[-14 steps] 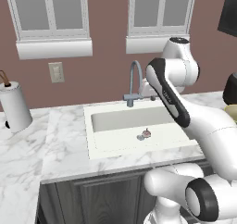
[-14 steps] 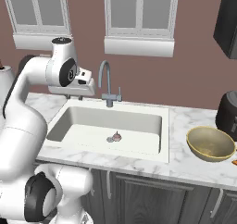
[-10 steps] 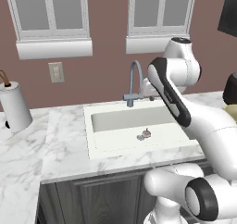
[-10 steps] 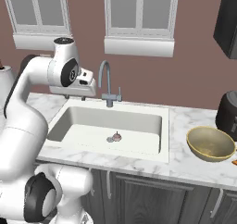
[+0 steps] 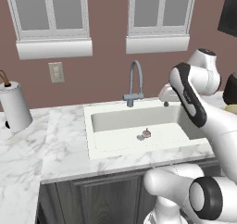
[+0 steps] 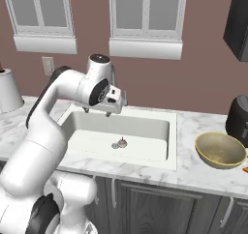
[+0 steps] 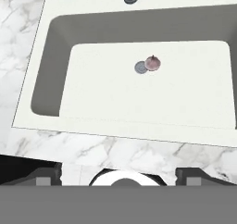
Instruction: Pick the garlic from the sink and place it in the bowl. Then pick the bowl and place it in the microwave. Then close the microwave door and press the start button.
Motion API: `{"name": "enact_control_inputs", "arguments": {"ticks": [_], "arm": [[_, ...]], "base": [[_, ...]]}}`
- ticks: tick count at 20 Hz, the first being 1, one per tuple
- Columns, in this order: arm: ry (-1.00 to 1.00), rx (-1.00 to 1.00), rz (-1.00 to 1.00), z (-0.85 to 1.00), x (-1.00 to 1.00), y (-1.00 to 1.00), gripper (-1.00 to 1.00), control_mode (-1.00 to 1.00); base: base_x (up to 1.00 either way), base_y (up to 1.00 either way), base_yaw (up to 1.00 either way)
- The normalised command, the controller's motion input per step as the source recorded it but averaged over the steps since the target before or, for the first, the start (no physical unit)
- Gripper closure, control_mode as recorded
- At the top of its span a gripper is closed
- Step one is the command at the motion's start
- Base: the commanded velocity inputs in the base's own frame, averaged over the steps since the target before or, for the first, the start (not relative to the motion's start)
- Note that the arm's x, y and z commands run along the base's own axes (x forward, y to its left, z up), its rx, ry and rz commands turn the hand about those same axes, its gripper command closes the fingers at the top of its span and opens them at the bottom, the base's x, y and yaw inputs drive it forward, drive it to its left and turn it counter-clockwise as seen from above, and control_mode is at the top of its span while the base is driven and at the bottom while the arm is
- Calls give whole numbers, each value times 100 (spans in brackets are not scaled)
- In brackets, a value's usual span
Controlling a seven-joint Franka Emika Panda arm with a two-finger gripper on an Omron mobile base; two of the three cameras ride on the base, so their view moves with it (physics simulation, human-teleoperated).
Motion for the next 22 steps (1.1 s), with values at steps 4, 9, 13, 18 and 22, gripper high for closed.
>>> {"name": "enact_control_inputs", "arguments": {"ticks": [4,9,13,18,22], "arm": [[0,0,2,-66,15,-9,-100,-100],[-3,2,8,-62,5,-13,-100,-100],[-4,1,11,-49,20,-11,-100,-100],[0,2,12,-31,26,-13,-100,-100],[0,1,10,-29,36,-7,-100,-100]], "base": [[0,0,0],[0,0,0],[0,0,0],[0,0,0],[0,0,0]]}}
